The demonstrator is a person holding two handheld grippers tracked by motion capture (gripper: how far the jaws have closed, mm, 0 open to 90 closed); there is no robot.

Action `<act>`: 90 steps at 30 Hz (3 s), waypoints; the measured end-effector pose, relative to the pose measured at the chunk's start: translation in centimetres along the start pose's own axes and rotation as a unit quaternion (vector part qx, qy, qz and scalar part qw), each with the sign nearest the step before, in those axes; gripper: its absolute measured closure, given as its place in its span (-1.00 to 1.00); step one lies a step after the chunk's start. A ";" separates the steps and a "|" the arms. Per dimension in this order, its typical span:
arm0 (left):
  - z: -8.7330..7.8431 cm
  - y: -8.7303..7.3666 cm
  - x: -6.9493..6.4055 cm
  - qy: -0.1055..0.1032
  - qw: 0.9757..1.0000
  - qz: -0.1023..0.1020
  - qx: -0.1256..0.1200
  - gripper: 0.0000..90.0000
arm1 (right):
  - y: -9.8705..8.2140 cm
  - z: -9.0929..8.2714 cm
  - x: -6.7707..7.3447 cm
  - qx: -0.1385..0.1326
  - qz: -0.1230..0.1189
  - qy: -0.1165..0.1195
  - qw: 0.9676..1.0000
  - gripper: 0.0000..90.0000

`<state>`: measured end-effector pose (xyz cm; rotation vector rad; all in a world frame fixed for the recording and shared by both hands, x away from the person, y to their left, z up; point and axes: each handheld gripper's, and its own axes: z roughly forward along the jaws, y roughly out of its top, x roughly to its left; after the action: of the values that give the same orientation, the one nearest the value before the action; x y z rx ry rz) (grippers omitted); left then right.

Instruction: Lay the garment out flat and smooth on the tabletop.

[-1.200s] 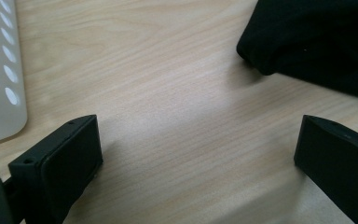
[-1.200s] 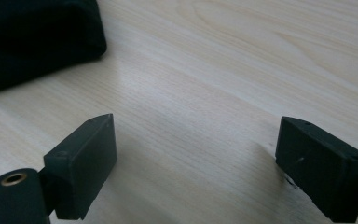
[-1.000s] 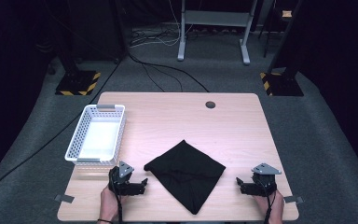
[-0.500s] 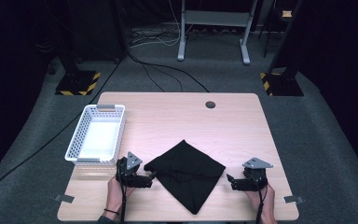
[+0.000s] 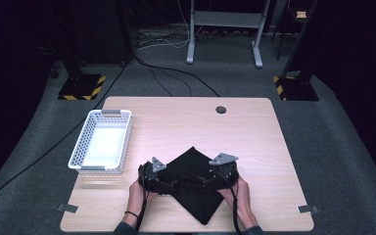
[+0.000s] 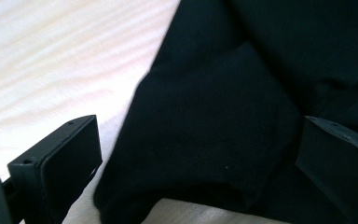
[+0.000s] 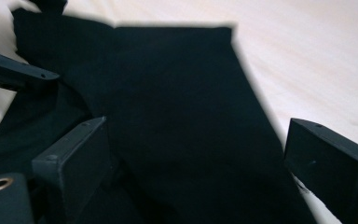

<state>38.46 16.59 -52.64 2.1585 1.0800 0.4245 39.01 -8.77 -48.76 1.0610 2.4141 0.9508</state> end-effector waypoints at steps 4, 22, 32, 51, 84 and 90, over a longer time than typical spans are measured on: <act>-0.2 -0.6 0.1 -0.005 1.000 -0.004 -0.016 -1.00 | -0.7 2.4 0.5 0.033 0.012 0.018 0.999 -0.92; -1.2 -1.7 -1.1 -0.007 1.000 0.003 -0.017 -0.97 | -3.2 0.6 2.2 0.021 0.013 0.019 1.000 -0.90; -1.2 -1.7 -1.1 -0.007 1.000 0.004 -0.017 -0.96 | -0.3 0.8 5.3 -0.001 -0.013 0.017 1.000 -0.64; -1.2 -1.8 -1.1 -0.007 1.000 0.001 -0.019 -0.94 | 0.0 1.0 5.5 -0.007 -0.023 0.009 1.000 0.62; -1.3 -1.8 -1.1 -0.007 1.000 -0.001 -0.021 -0.92 | 2.0 -2.4 3.5 -0.038 0.020 -0.010 0.999 0.92; -1.3 -1.8 -1.1 -0.007 1.000 -0.001 -0.021 -0.92 | 2.2 -2.8 3.0 -0.043 0.025 -0.011 0.999 0.92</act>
<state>36.10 17.04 -52.97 2.1207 1.0565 0.4270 36.69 -6.68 -45.32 1.0989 2.3168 1.0432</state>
